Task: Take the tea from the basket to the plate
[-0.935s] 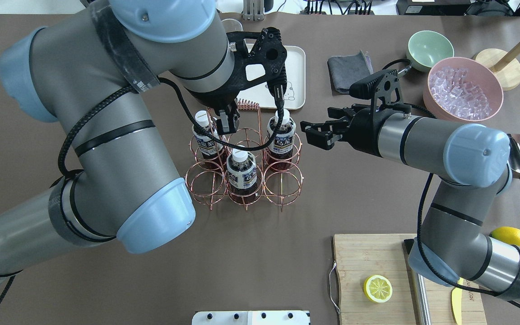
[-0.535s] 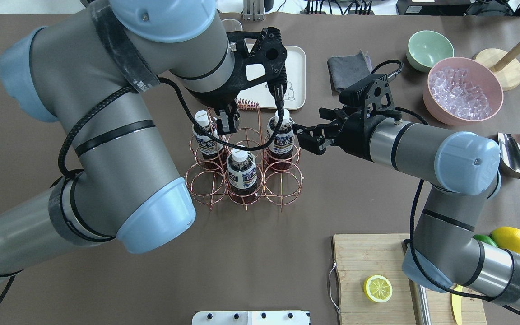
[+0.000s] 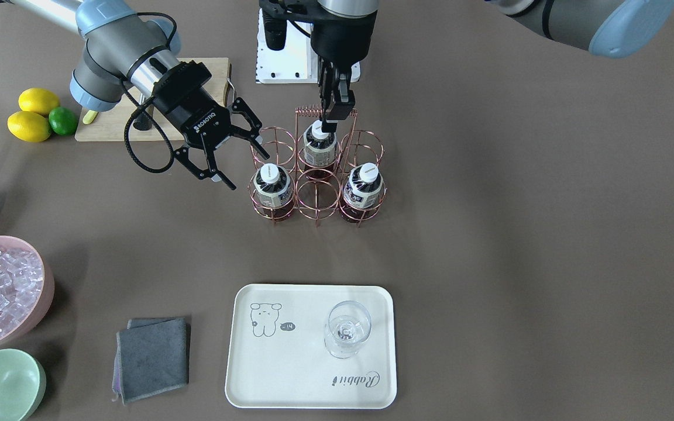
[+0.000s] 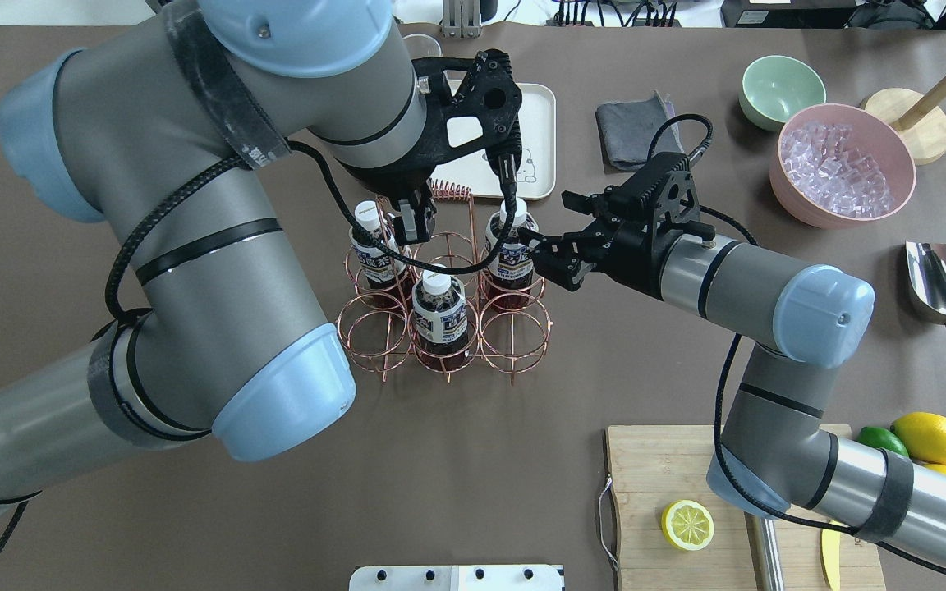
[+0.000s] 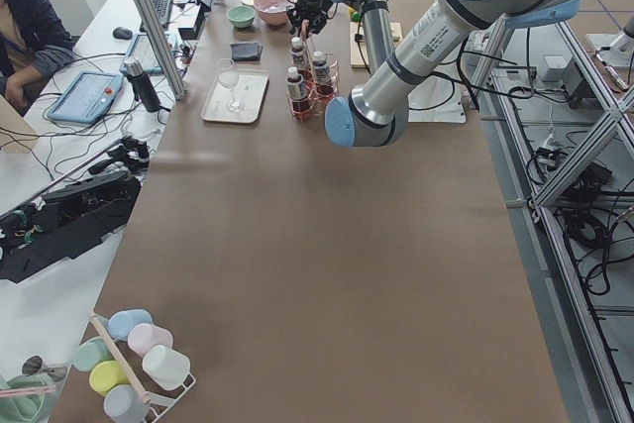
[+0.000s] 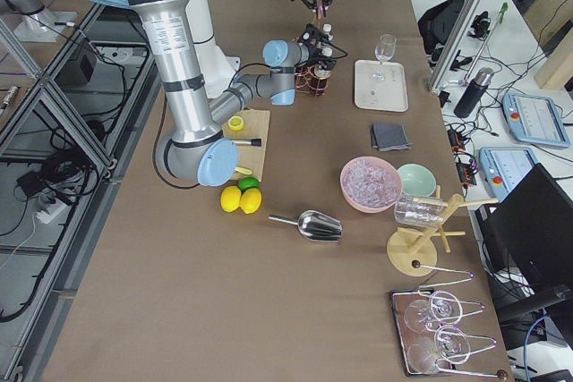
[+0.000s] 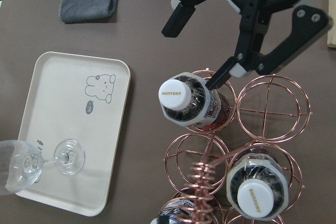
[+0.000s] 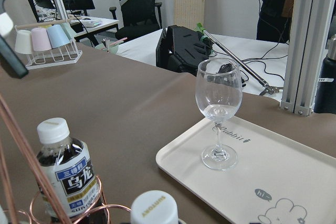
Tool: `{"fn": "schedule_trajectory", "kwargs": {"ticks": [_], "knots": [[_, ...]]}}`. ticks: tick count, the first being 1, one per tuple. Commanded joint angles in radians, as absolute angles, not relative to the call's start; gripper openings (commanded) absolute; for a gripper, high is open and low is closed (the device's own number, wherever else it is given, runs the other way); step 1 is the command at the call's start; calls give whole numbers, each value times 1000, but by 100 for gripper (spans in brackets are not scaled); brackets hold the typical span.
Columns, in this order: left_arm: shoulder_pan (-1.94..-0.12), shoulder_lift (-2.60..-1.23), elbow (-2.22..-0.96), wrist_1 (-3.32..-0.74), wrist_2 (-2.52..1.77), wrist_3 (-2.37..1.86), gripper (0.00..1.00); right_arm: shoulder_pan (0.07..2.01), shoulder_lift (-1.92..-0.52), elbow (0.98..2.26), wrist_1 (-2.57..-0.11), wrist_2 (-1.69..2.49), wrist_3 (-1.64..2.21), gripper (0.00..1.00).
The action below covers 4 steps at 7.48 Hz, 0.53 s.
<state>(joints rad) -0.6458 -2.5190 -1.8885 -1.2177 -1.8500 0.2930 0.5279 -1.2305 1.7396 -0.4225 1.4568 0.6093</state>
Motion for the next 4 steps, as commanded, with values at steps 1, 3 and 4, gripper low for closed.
{"fn": "schedule_trajectory", "kwargs": {"ticks": [1,3,4], "knots": [[-646,-2519,-1888,-1218,-1850,296,0,538,-1201,1727,-416,1451,609,80],[-646,-2519,-1888,-1218,-1850,298,0,537,-1183,1709,-417,1448,612,80],[-646,-2519,-1888,-1218,-1850,299,0,534,-1171,1692,-416,1447,615,80]]}}
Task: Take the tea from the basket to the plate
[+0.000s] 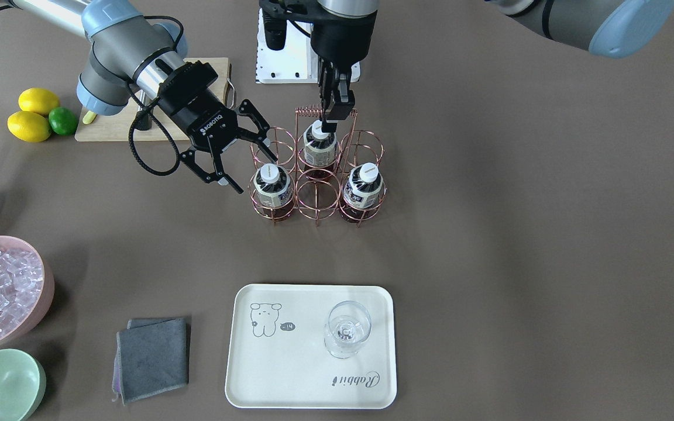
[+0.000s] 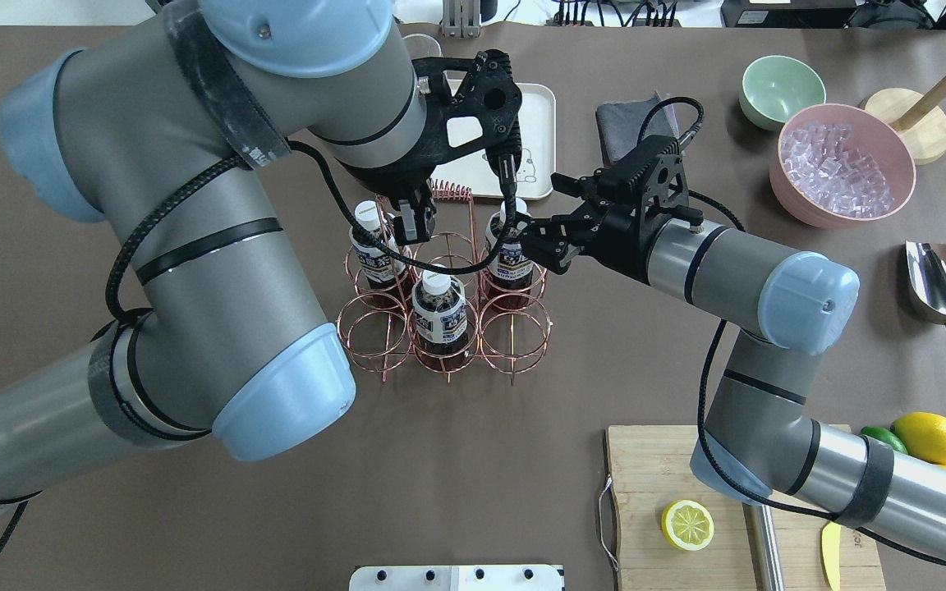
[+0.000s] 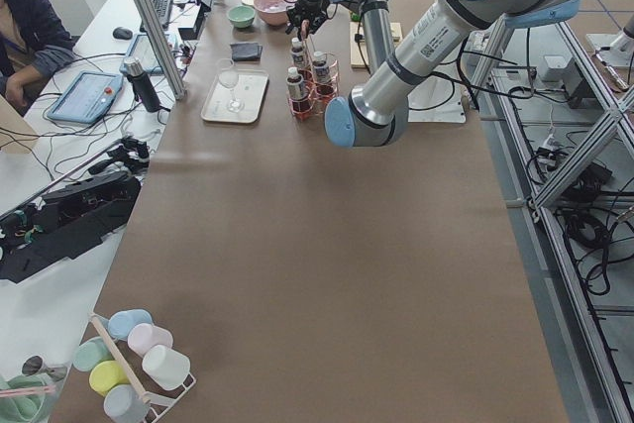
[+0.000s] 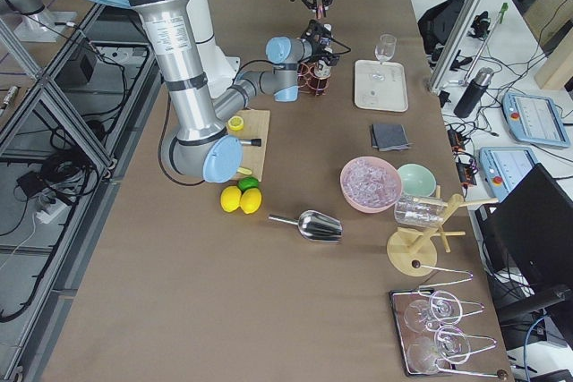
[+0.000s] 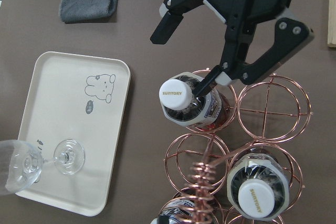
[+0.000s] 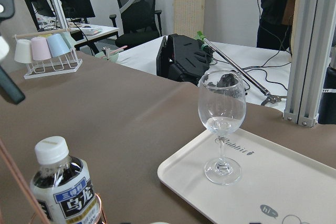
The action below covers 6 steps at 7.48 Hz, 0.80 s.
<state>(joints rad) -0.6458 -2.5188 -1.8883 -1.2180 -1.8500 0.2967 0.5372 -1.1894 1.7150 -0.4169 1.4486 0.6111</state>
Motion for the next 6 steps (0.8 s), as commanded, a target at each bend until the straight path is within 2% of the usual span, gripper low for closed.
{"fn": "schedule_trajectory", "kwargs": {"ticks": [1,2,4,5,6], "knots": [[-646,-2517,-1888,-1218,-1850,301,0,534,-1170,1690,-416,1440,617,80],[-646,-2517,-1888,-1218,-1850,302,0,531,-1170,1690,-416,1434,617,79],[-646,-2519,-1887,-1218,-1850,302,0,517,-1152,1683,-417,1433,617,69],[-646,-2519,-1887,-1218,-1850,302,0,496,-1144,1672,-417,1411,617,60],[-646,-2519,-1885,-1218,-1850,302,0,474,-1143,1672,-416,1387,614,46]]}}
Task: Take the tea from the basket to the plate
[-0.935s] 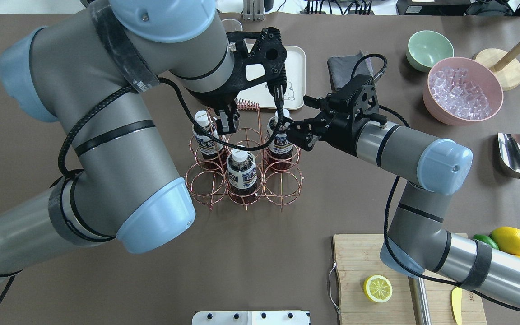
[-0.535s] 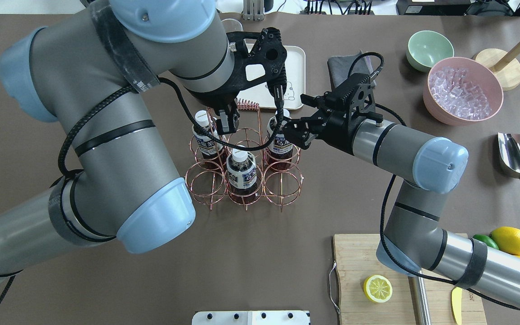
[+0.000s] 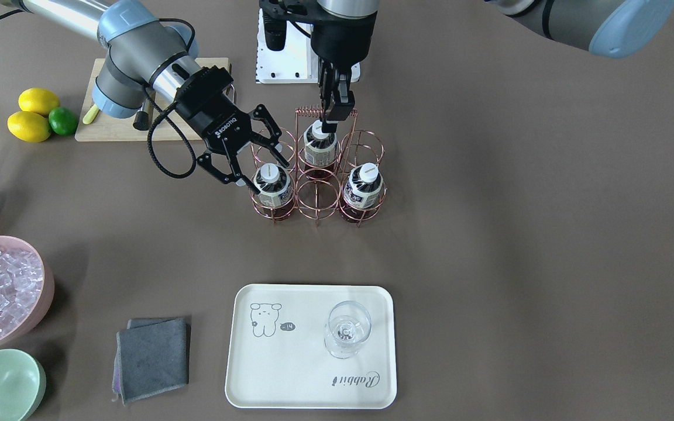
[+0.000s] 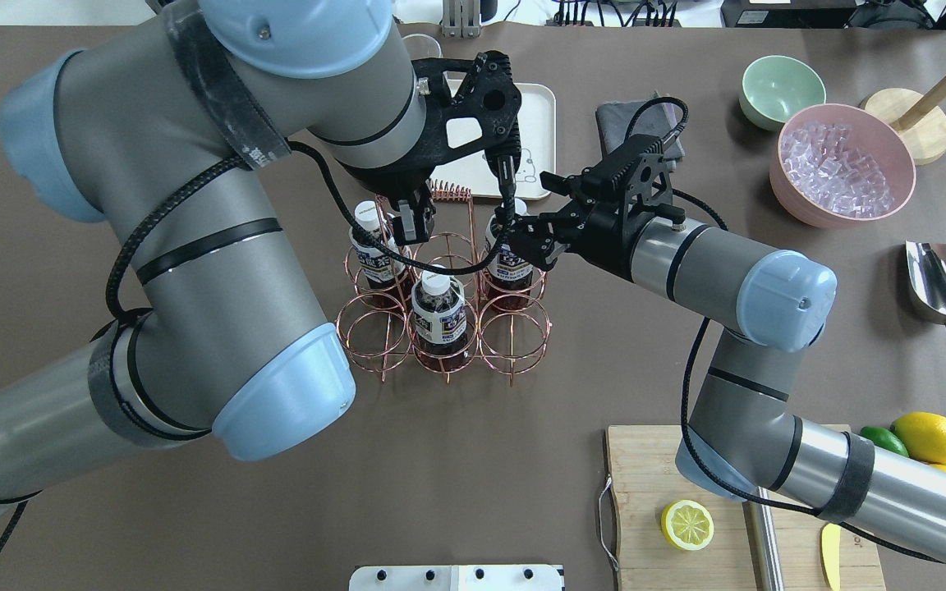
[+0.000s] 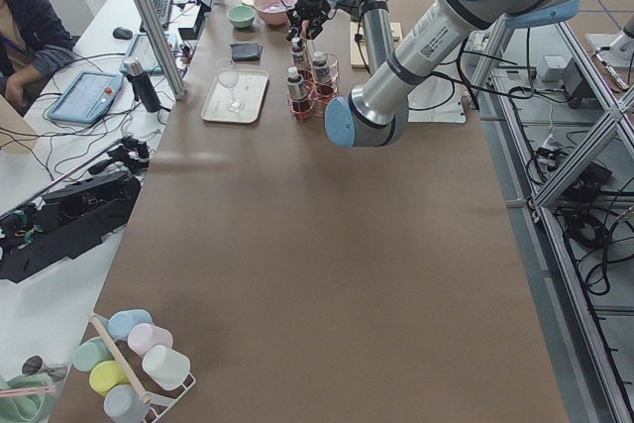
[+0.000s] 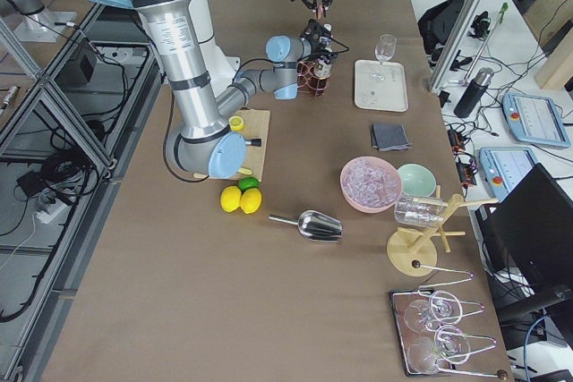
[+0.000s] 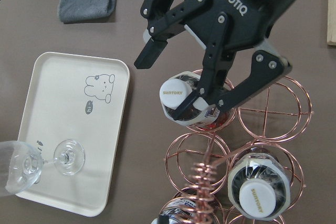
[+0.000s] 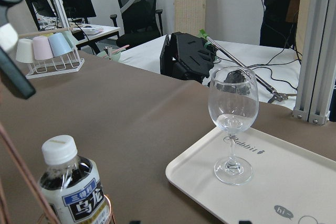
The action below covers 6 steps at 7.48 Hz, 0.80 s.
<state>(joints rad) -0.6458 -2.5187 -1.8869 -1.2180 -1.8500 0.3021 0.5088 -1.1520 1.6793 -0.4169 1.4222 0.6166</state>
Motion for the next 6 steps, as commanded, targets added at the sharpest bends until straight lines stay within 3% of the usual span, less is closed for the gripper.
{"fn": "schedule_trajectory", "kwargs": {"ticks": [1,2,6], "knots": [[-646,-2519,-1887,-1218,-1850,301,0,474,-1147,1672,-416,1387,608,30],[-646,-2520,-1885,-1218,-1848,301,0,476,-1146,1674,-416,1385,606,0],[-646,-2519,-1887,-1218,-1850,302,0,518,-1143,1709,-433,1402,591,0]]}}
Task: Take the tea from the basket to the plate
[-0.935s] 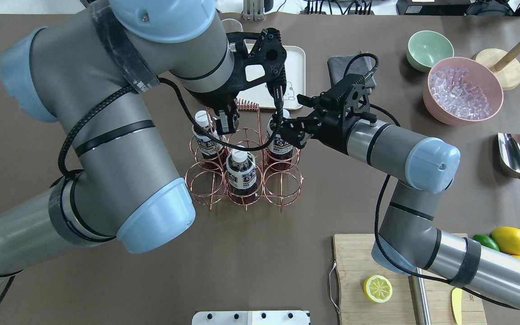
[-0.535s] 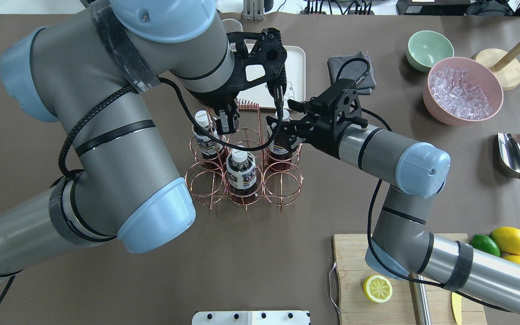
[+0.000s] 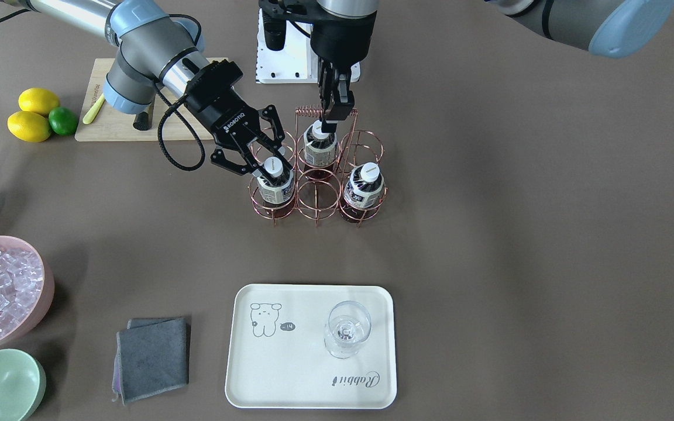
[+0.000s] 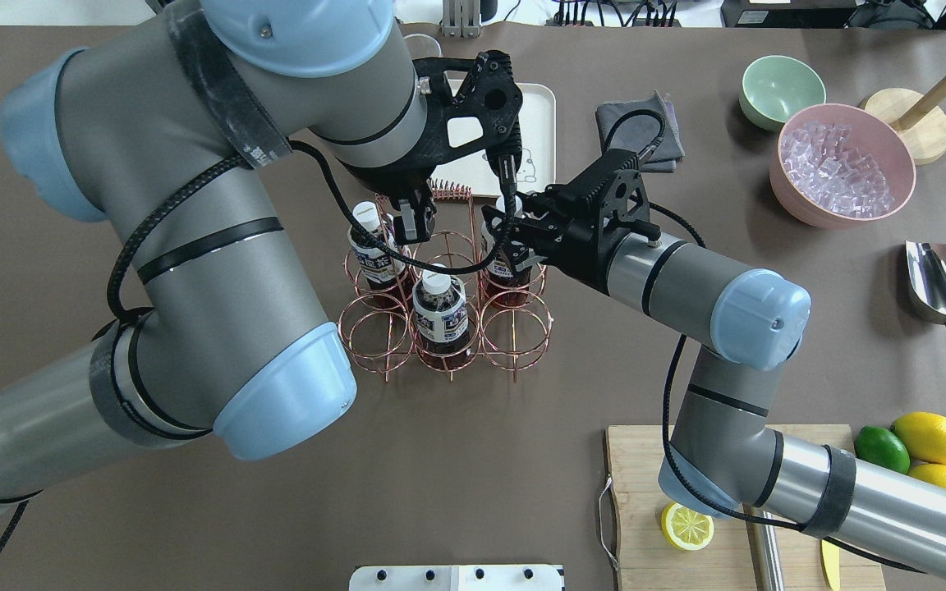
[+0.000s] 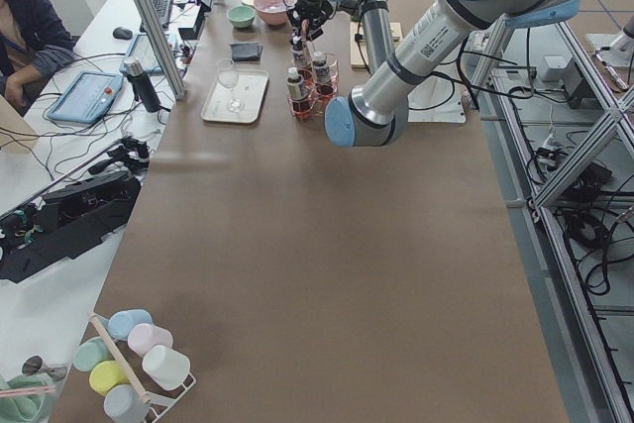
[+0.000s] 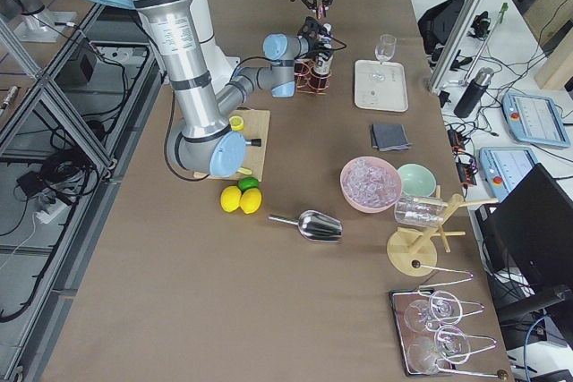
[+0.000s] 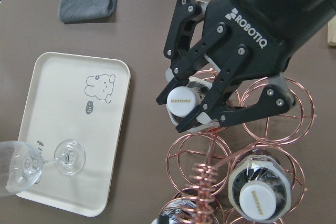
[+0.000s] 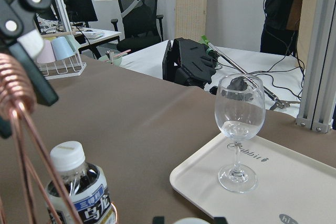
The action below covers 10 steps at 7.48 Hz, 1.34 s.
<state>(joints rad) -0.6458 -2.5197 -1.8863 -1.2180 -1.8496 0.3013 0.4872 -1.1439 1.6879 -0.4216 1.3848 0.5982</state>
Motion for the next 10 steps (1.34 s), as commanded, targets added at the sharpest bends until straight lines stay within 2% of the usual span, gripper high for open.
{"fn": "schedule_trajectory", "kwargs": {"ticks": [1,3,6,9,10], "knots": [[-646,-2519,-1887,-1218,-1850,302,0,546,-1141,1712,-433,1435,592,0],[-646,-2517,-1887,-1218,-1850,302,0,580,-1114,1730,-475,1460,592,0],[-646,-2517,-1887,-1218,-1850,302,0,646,-1100,1840,-583,1515,598,0],[-646,-2517,-1888,-1218,-1850,302,0,760,-1112,1839,-580,1578,594,0],[-646,-2517,-1888,-1218,-1850,302,0,802,-1120,1801,-574,1583,592,0]]}}
